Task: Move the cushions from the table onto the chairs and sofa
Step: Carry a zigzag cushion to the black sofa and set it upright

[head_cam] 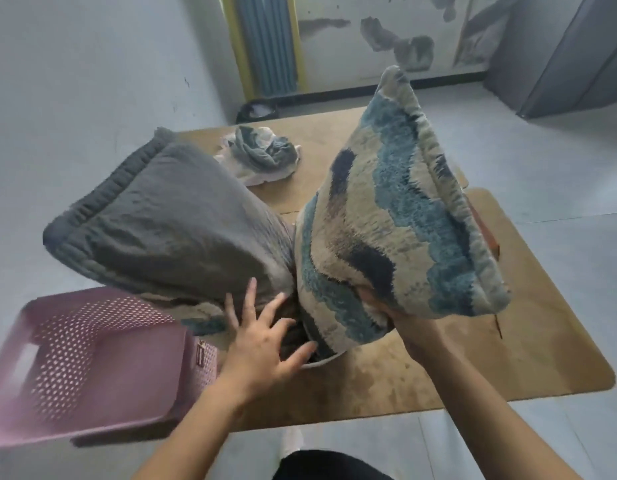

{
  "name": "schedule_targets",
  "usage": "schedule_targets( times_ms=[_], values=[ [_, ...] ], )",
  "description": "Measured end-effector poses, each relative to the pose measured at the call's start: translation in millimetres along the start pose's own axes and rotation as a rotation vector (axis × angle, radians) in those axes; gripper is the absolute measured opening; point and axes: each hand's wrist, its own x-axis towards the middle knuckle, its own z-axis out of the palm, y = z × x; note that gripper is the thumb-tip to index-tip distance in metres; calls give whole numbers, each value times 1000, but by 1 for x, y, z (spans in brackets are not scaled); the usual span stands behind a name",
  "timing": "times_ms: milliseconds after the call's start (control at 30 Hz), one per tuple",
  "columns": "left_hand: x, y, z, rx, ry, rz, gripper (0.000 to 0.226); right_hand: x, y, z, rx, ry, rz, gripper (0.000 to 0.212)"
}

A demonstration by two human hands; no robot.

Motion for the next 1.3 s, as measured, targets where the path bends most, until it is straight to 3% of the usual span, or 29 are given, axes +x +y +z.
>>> schedule_targets(
  times_ms=[67, 133, 233, 333, 400, 467, 633, 733, 800, 867, 967, 1033, 1200, 1300],
  values=[
    [-14, 12, 19, 152, -116, 54, 80, -2, 0, -6, 31, -27, -63, 75],
    [-19, 22, 31, 265, -176, 42, 81, -1, -4, -9, 60, -79, -87, 71],
    [-14, 36, 37, 318, -229, -36, 63, -1, -13, -6, 76, -158, -76, 60],
    [-7, 44, 36, 295, -246, -68, 53, -1, -26, 4, 98, -127, -56, 84],
    [-4, 45, 37, 297, -238, -52, 58, -4, -37, 13, 91, -131, -66, 93],
    [-2, 45, 36, 343, -279, -21, 66, -9, -52, 23, 74, -145, -88, 88],
    [3, 41, 35, 324, -304, 30, 69, -31, -99, 45, 169, -56, -186, 48],
    [5, 33, 41, 235, -290, 54, 65, -44, -137, 55, 272, -23, -289, 54],
    [11, 28, 40, 149, -310, 97, 60, -51, -163, 55, 311, -44, -382, 46],
    [6, 30, 38, 211, -299, 120, 64, -63, -187, 50, 356, -78, -470, 34],
    [3, 34, 32, 316, -346, 102, 71, -86, -206, 37, 428, -127, -557, 35],
    [-1, 35, 31, 206, -253, 118, 74, -101, -211, 31, 435, -114, -612, 37],
    [9, 53, -4, -694, 374, -24, 49, -145, -219, 8, 440, 45, -765, 25],
    [33, 85, -59, -939, 479, 36, 55, -181, -219, -7, 427, 182, -817, 31]
  ],
)
